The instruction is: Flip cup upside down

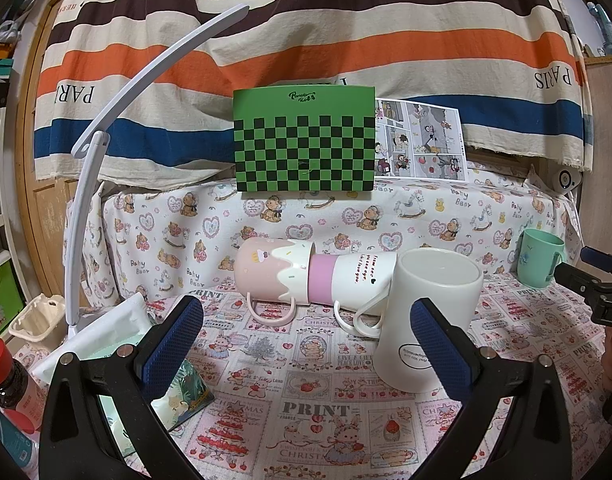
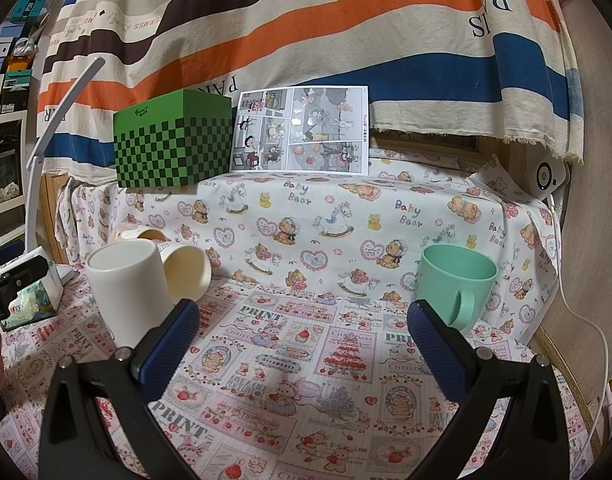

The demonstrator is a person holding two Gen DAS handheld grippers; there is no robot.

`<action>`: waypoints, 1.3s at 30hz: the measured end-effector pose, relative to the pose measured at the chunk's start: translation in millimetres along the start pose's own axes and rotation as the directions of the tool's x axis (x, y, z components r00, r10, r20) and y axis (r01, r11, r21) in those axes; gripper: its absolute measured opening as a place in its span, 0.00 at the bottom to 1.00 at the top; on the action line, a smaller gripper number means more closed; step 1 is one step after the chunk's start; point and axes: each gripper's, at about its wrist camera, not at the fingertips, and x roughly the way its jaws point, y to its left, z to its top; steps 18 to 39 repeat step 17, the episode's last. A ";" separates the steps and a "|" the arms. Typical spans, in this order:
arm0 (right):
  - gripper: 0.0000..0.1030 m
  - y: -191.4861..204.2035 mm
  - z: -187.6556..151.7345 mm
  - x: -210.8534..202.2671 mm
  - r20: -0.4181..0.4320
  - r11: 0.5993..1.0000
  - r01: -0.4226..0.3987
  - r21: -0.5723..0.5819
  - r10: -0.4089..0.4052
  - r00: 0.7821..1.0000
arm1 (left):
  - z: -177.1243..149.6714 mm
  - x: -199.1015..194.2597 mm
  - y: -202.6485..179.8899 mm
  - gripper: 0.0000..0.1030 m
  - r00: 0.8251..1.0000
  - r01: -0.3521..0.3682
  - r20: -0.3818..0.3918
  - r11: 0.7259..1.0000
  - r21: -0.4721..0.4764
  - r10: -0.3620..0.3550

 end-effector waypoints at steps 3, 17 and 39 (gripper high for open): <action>1.00 -0.6 -0.7 0.1 0.001 1.000 0.003 0.003 -0.003 1.000 | -0.2 -0.6 0.6 1.00 1.000 -0.002 0.004 1.000 0.000 0.002; 1.00 -0.5 -1.0 -0.2 -0.015 1.000 0.009 0.006 -0.008 1.000 | -0.9 -1.5 4.6 1.00 1.000 0.001 0.004 1.000 -0.005 -0.001; 1.00 -0.5 -1.0 -0.2 -0.015 1.000 0.009 0.006 -0.008 1.000 | -0.9 -1.5 4.6 1.00 1.000 0.001 0.004 1.000 -0.005 -0.001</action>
